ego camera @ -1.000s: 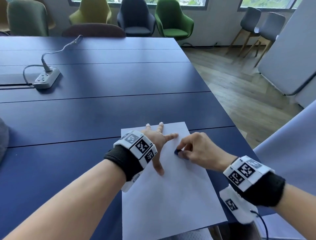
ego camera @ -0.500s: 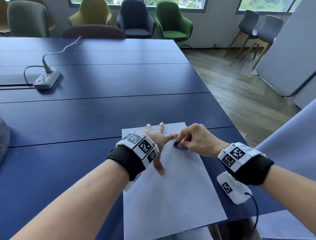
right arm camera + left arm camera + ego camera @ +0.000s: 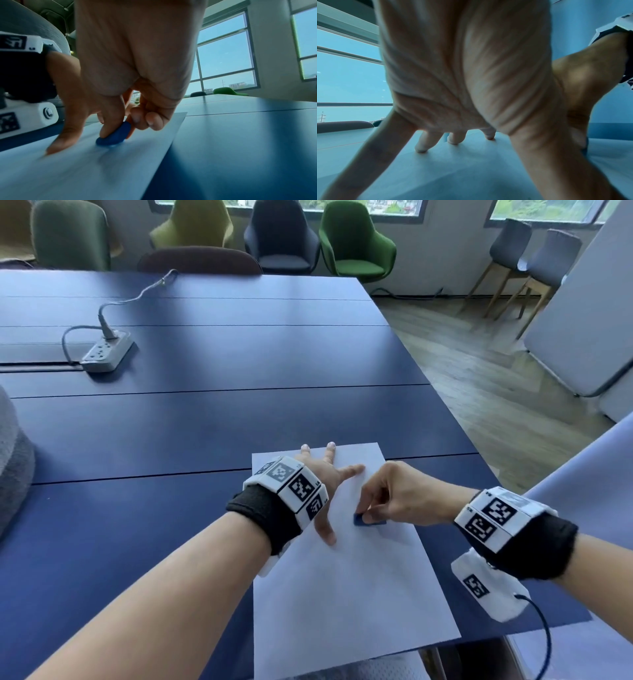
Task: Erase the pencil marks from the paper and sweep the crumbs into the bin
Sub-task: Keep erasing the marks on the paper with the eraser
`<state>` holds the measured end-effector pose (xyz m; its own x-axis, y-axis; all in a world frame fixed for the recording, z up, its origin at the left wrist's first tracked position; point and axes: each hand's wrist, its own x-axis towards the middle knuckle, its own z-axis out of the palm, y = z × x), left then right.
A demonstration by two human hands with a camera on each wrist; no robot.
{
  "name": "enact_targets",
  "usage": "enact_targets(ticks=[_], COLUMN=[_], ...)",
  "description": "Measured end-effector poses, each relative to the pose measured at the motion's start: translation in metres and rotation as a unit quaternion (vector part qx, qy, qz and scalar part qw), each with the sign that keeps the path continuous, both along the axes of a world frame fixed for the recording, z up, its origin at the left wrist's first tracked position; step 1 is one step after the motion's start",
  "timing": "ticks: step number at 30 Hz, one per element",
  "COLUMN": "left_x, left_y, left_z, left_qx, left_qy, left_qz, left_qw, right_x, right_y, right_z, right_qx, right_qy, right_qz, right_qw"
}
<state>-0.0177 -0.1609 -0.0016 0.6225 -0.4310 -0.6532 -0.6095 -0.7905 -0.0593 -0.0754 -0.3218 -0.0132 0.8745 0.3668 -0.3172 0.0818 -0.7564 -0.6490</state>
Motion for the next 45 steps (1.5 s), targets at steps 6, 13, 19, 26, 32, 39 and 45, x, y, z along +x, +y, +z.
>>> enact_targets(ticks=[6,13,19,26,32,39,45], left_x=[0.002,0.001,0.0,0.0,0.0,-0.001,-0.003], left_y=[0.001,0.0,-0.001,0.0,-0.001,0.0,-0.001], left_z=[-0.003,0.0,-0.001,0.0,-0.001,-0.001,0.0], left_qx=[-0.002,0.011,0.016,0.017,0.023,0.018,0.019], left_qy=[-0.003,-0.007,-0.01,-0.012,-0.024,-0.032,-0.033], left_qz=[-0.002,-0.006,-0.003,-0.002,-0.008,-0.011,-0.01], left_qw=[1.0,1.0,1.0,1.0,0.999,0.999,0.999], right_x=[0.011,0.005,-0.017,-0.023,-0.016,-0.037,-0.058], right_y=[-0.006,-0.001,0.005,0.007,0.009,0.008,0.008], right_z=[0.0,0.002,-0.001,-0.001,-0.001,-0.001,-0.001], right_qx=[0.005,-0.016,-0.012,-0.015,-0.02,-0.034,-0.03], right_qy=[-0.054,-0.058,0.036,0.001,-0.06,0.019,0.035], right_qz=[-0.077,-0.058,0.026,0.018,-0.037,0.044,0.065], right_qw=[0.996,0.997,0.999,1.0,0.997,0.998,0.997])
